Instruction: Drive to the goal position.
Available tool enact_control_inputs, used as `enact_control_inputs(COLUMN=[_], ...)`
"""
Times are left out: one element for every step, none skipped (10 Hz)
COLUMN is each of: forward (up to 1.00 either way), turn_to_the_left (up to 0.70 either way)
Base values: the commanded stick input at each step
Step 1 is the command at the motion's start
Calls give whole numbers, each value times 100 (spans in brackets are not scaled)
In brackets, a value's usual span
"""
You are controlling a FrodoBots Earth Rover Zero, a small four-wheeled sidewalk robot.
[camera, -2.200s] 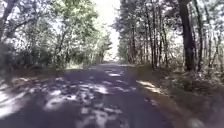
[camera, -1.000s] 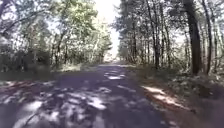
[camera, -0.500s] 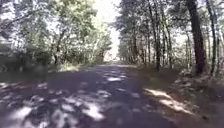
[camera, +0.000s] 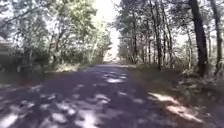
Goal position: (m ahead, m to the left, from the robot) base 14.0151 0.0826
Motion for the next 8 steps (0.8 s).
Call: enact_control_inputs(forward=[45, 45, 45, 45, 45, 45, 45, 45], turn_to_the_left=[0, 0, 0, 0, 0, 0, 0, 0])
